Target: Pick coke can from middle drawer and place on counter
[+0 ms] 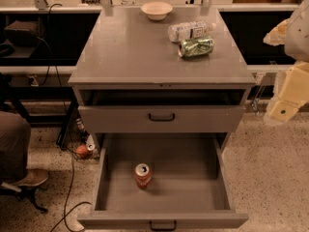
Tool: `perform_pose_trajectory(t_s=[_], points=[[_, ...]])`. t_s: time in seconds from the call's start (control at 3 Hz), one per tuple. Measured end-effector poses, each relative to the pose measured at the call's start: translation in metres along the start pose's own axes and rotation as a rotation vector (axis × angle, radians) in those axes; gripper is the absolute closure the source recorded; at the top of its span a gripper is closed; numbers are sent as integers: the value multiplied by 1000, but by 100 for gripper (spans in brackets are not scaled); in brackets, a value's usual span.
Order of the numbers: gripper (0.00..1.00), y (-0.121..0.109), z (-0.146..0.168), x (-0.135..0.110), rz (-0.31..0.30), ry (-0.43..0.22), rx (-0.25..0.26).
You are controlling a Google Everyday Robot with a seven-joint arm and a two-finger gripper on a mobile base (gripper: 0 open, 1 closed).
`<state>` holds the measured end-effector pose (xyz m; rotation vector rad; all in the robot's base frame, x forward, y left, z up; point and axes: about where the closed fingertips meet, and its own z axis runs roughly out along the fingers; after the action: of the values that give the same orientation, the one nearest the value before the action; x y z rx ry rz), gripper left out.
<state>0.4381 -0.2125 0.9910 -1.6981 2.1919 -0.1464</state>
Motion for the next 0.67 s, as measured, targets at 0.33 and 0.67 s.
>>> perform_pose_trajectory(t_s=[0.33, 0.67], points=[[0, 0, 0, 0, 0, 0, 0], [0, 2, 15, 2, 34, -66, -20]])
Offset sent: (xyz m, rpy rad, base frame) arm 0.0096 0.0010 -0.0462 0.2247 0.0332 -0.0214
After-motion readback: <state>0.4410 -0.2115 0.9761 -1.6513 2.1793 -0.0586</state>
